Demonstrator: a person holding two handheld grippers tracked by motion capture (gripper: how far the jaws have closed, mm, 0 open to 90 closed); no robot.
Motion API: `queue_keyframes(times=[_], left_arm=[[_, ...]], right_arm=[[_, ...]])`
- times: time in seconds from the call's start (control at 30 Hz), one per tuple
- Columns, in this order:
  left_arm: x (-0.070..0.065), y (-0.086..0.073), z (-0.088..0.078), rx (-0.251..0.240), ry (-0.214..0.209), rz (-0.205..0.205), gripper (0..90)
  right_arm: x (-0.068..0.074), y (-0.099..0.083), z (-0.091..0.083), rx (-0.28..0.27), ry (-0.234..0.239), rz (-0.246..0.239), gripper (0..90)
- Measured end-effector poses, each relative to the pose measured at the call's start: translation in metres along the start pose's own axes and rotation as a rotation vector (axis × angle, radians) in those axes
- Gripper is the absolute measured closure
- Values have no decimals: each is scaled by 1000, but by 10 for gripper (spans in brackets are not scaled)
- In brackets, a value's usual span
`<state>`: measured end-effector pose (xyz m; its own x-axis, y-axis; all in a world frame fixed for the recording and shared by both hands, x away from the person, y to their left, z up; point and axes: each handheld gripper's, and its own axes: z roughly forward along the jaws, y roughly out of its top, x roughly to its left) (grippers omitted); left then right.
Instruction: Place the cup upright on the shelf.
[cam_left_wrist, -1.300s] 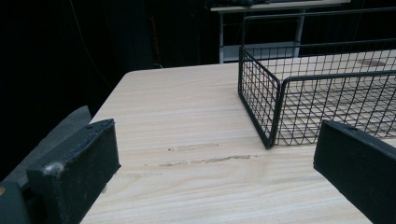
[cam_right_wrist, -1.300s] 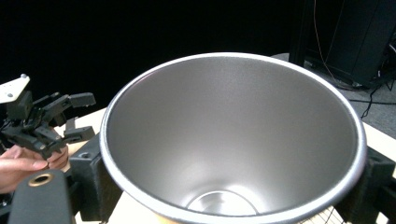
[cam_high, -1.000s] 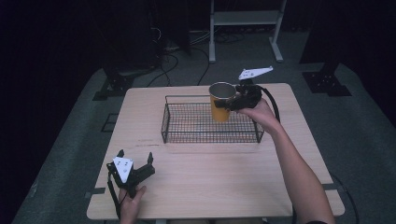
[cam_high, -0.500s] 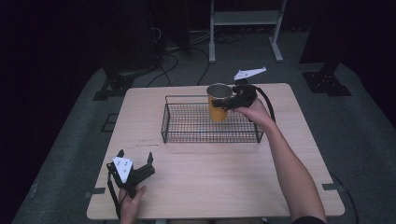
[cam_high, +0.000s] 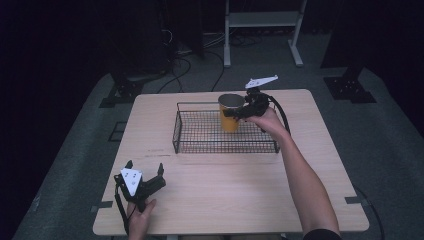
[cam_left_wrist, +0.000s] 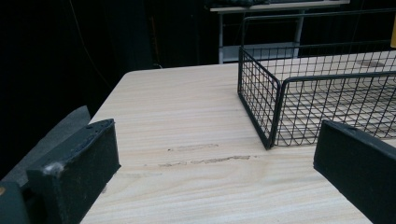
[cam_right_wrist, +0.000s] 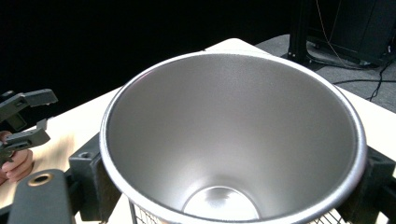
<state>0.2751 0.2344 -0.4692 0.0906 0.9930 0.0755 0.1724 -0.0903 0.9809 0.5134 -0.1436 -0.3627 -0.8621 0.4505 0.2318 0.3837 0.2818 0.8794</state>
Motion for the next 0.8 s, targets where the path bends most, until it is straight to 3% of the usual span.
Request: queue_keyframes(times=[0.8], left_arm=[[0, 0, 0, 0, -2, -1, 0]], right_arm=[[-13, -16, 17, 32, -11, 20, 126]])
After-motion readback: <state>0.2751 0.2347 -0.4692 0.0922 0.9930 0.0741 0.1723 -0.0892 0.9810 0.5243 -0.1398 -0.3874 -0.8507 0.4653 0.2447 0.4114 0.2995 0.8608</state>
